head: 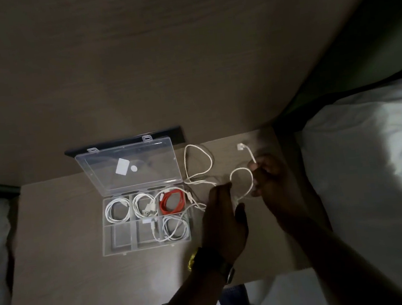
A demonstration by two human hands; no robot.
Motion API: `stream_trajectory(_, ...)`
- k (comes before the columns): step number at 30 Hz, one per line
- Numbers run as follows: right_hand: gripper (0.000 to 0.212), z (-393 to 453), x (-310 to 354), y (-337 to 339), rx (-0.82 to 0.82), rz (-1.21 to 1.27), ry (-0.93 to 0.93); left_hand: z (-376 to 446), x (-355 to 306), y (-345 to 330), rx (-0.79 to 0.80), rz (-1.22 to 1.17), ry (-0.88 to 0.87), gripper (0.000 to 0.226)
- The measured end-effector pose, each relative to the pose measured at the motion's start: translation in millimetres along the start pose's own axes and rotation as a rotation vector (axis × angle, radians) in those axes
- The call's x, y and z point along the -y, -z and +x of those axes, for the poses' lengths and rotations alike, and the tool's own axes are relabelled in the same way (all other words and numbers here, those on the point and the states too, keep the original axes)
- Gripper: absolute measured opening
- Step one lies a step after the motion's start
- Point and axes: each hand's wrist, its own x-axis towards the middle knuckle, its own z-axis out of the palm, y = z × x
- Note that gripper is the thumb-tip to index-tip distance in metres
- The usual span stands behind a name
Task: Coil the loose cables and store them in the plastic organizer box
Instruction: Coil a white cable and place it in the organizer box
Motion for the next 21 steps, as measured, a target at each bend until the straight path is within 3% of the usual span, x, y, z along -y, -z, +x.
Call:
stream_trajectory(2,0.016,1.2,34.2,21.4,0.002,-0.29,0.284,9.5,-19.3,16.5,-0.189,-0.049,-0.081,0.058)
stream_trajectory(4,0.006,-1.8,66.1,39.1,0.085,-0.451,0.455,19.1,-35.8,34.7,-0.301,-0.073,-0.152,0.065)
stream_trajectory(7,0.018,-4.9,107.4,60.4,0.192,-0.477,0.619,30.6,-59.4,63.3,-0.211,-0.044,-0.278,0.032)
stream_trajectory(9,0.014,-1.5,128.4,75.9,0.18,-0.491,0.681,32.8,-75.6,75.0,-0.076,-0.215,-0.26,0.021)
stream_trajectory(12,0.015,7.3,136.0,89.2,0.11,-0.46,0.663,30.7,-99.3,79.3,0.139,-0.809,0.116,0.031)
stream_trajectory(15,0.009,10.9,118.0,76.6,0.117,-0.27,0.484,33.3,-109.0,86.7,0.416,-1.494,0.472,0.027)
stream_trajectory(17,0.019,8.4,100.5,57.9,0.186,-0.175,0.349,38.8,-104.8,96.7,0.477,-1.753,0.48,0.026)
stream_trajectory(21,0.041,-16.7,78.5,23.6,0.372,-0.279,0.341,58.1,-85.5,118.7,0.171,-1.845,0.304,0.026)
